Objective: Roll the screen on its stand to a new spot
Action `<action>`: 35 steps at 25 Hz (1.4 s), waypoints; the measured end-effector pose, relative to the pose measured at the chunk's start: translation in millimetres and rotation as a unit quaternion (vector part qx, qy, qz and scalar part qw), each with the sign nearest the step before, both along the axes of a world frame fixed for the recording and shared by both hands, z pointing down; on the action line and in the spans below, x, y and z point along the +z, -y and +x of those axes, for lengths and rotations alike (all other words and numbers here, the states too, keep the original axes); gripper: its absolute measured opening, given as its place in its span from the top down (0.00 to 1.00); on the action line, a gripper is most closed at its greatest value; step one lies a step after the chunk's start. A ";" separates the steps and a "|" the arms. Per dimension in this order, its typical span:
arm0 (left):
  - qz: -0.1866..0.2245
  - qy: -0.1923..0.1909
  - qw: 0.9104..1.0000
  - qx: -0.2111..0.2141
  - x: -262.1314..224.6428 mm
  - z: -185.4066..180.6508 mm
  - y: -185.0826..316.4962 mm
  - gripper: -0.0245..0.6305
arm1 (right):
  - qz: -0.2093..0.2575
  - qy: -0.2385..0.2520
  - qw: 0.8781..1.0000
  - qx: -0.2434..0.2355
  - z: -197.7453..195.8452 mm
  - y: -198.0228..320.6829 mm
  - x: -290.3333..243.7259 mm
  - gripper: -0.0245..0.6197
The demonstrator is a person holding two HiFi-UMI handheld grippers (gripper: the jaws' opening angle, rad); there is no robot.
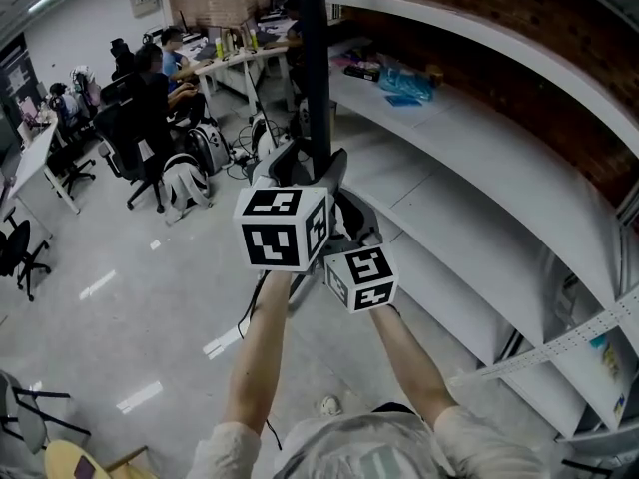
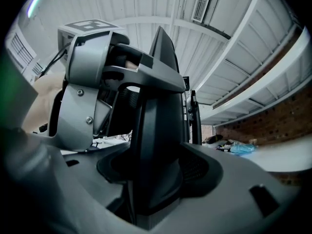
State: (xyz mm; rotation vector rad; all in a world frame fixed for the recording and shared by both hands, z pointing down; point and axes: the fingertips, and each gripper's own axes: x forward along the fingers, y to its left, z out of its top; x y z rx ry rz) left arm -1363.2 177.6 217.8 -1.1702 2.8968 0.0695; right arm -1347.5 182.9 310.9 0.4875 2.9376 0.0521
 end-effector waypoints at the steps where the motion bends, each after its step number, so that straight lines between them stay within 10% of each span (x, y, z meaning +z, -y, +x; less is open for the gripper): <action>1: 0.001 0.000 1.000 0.000 0.1 6.7 -1.7 0.50 | 0.000 0.001 1.000 0.000 6.6 -1.8 0.2 0.56; 35: 0.011 0.003 0.999 -0.038 4.0 310.0 117.1 0.54 | -0.002 0.006 0.999 -0.044 309.2 118.3 5.7 0.54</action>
